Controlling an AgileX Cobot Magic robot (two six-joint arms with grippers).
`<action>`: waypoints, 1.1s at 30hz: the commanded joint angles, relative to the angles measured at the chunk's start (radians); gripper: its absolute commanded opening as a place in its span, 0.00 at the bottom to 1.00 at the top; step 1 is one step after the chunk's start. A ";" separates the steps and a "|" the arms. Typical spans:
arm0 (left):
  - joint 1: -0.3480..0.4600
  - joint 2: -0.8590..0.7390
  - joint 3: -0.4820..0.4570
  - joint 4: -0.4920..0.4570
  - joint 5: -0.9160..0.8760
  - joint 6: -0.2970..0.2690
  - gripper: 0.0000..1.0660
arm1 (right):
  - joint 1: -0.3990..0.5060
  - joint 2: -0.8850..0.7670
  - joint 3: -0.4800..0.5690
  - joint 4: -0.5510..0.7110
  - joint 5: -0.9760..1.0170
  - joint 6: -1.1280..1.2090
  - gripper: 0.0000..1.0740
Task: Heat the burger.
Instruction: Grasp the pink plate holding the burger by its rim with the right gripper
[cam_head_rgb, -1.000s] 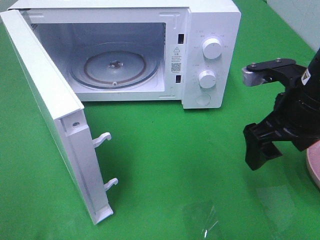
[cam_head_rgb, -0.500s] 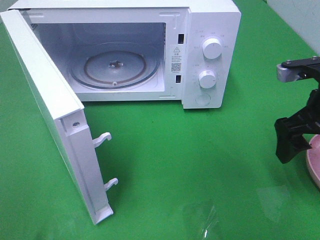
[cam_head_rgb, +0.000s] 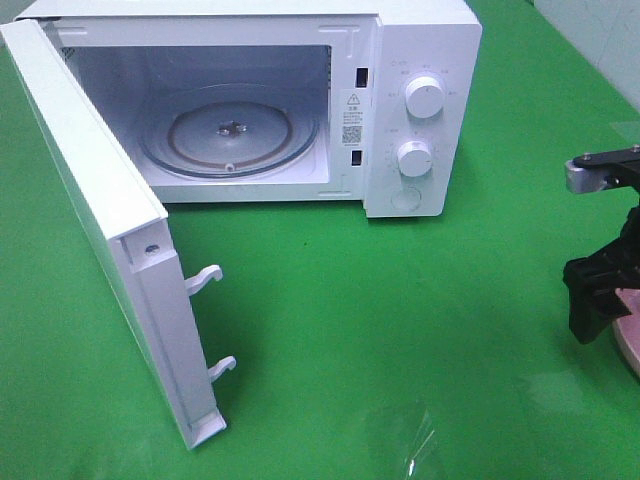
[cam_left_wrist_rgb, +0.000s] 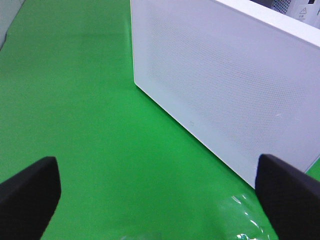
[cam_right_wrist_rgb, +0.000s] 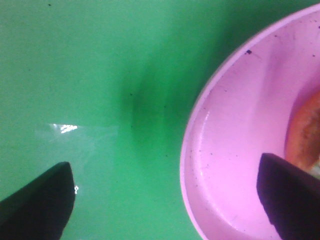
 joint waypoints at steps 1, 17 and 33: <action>-0.007 -0.019 0.002 -0.003 0.000 -0.006 0.92 | -0.005 0.036 0.007 -0.012 -0.024 -0.007 0.85; -0.007 -0.019 0.002 -0.003 0.000 -0.006 0.92 | -0.052 0.195 0.007 -0.052 -0.112 0.031 0.80; -0.007 -0.019 0.002 -0.003 0.000 -0.006 0.92 | -0.052 0.229 0.049 -0.054 -0.187 0.061 0.71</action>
